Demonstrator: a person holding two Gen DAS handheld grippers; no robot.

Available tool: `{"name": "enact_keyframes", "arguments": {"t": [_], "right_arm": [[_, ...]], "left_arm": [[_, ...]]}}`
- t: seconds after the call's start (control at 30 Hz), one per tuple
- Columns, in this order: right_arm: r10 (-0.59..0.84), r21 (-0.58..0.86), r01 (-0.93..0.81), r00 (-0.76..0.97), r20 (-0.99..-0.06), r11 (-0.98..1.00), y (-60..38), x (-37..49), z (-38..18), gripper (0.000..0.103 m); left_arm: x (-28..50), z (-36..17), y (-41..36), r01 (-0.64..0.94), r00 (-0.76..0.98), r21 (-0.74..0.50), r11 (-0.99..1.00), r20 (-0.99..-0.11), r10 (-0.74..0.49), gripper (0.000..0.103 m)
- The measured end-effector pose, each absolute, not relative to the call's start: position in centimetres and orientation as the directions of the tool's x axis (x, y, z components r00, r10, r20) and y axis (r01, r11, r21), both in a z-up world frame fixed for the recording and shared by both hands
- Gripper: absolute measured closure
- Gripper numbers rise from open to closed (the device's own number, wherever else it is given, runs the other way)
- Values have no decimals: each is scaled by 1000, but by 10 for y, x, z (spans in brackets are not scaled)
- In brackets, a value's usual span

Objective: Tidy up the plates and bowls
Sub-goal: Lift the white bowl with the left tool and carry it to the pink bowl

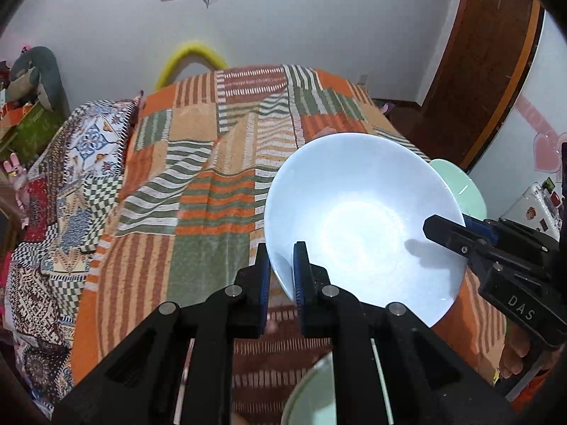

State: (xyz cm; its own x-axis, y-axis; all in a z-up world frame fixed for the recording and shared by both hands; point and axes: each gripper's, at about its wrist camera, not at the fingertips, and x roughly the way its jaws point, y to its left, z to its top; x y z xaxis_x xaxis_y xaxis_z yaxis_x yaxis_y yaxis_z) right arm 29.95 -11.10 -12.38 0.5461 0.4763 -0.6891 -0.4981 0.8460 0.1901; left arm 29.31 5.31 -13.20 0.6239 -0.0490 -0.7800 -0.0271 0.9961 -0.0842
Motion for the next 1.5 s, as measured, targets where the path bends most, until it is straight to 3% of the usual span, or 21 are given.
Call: {"name": "enact_keyframes", "arguments": {"t": [0.77,1.5], "right_arm": [[589,201,-632,494,-640,749,-73,196,-100,84],[587,192,-725,341,-734,661,4,155,-157,84]], "left_arm": [[135,-84,89,-142,676,-70,987,-735,45,92],[80,-155,167,-322,575,-117,940,-812,96,92]]}}
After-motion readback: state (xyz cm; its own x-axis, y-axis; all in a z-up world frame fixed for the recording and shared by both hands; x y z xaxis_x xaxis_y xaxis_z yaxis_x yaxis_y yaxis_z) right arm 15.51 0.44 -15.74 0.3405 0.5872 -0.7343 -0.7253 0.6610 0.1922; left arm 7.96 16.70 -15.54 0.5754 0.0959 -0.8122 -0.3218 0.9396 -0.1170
